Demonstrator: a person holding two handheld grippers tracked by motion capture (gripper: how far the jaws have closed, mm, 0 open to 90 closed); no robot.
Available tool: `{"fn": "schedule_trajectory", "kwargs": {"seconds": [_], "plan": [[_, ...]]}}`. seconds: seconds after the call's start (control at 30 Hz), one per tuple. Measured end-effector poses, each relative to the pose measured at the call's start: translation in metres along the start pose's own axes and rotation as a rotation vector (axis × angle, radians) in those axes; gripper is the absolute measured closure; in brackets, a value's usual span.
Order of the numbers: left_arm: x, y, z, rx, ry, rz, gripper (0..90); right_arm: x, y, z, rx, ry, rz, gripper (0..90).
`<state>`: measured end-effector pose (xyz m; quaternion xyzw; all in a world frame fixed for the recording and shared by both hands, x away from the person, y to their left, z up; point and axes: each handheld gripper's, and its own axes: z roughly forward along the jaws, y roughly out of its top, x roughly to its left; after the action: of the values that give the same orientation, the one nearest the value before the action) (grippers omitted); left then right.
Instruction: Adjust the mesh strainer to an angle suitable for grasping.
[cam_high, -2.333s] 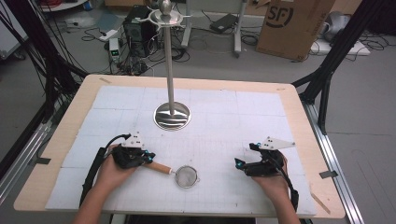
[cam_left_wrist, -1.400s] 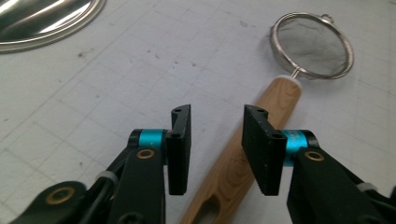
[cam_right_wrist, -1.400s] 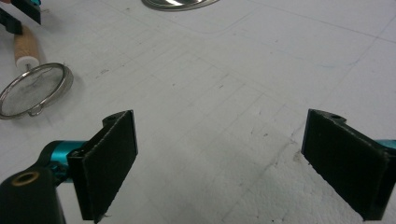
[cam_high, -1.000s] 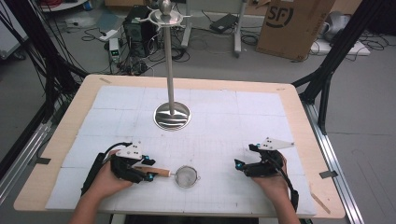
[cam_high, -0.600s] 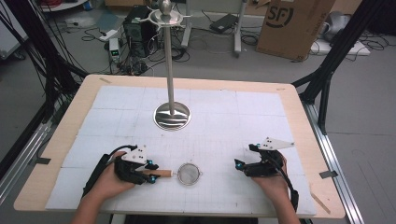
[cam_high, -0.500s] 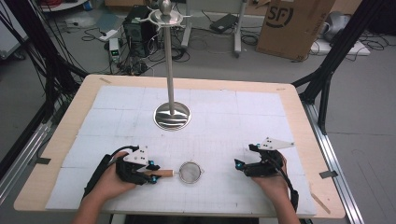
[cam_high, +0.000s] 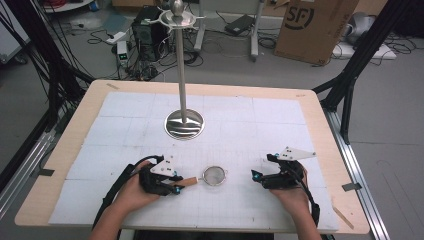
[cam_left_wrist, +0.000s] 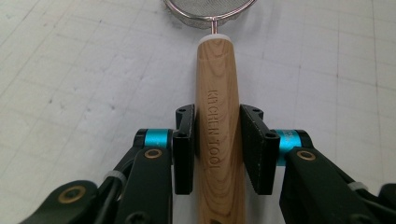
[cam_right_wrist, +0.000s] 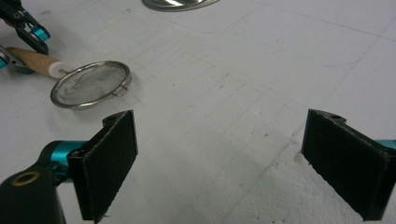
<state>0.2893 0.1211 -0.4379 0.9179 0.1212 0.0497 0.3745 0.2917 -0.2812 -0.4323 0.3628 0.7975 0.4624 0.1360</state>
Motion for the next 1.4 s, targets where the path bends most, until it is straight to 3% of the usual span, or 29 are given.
{"fn": "schedule_trajectory", "kwargs": {"seconds": [0.43, 0.63, 0.97, 1.2, 1.4], "plan": [[-0.007, 0.037, 0.039, -0.011, -0.015, 0.030, 67.1, -0.001, 0.001, -0.002, -0.006, 0.002, 0.002, 9.7], [-0.007, 0.031, 0.032, -0.012, 0.010, 0.002, 56.0, -0.002, 0.000, -0.004, -0.011, -0.003, 0.004, 9.7], [-0.007, 0.008, 0.009, -0.025, 0.035, -0.051, 56.3, -0.001, 0.000, -0.004, -0.013, 0.000, 0.006, 9.7], [-0.010, 0.012, 0.016, -0.027, 0.011, -0.021, 66.9, -0.001, 0.000, -0.003, -0.007, -0.002, -0.003, 9.7], [-0.010, 0.020, 0.023, -0.022, 0.001, -0.005, 67.6, -0.002, 0.000, -0.003, -0.007, 0.000, -0.001, 9.7]]}}
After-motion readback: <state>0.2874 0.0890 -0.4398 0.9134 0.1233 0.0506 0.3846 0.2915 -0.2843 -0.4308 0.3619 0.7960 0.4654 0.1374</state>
